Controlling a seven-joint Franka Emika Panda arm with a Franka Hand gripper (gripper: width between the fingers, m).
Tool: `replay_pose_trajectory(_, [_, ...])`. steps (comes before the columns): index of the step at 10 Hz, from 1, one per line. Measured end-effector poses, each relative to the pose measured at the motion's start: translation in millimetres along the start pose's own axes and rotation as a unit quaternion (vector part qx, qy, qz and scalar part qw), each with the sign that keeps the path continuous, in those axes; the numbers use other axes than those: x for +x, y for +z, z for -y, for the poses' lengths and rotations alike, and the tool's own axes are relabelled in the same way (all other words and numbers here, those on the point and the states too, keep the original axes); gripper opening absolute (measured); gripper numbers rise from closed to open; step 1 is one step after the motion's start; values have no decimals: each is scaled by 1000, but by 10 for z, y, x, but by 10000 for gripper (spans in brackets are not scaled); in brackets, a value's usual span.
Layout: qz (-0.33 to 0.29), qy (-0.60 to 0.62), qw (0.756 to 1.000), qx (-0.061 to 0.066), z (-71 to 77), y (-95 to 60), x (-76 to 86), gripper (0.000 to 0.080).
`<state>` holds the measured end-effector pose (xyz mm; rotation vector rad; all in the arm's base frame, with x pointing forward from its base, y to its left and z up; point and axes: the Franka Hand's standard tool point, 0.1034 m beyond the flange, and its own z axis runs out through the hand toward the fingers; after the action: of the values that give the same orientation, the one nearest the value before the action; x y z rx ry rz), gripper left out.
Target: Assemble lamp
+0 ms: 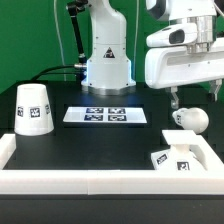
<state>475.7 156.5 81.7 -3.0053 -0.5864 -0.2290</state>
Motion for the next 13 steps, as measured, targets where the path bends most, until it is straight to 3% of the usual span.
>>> replay_pose_trajectory(2, [-19,-20,1000,-4,57,34,-61,698])
replay_pose_trajectory(3, [-18,-43,999,-1,230,49,-144,698])
replay_pose_trajectory(6, [-19,-50,999,3,476,106,-278,698])
replay_pose_trajectory(9, [-6,-49,999,5,477,144,-338,698])
replay_pose_trajectory(13, [136,-47,989,23,502,158,-390,698])
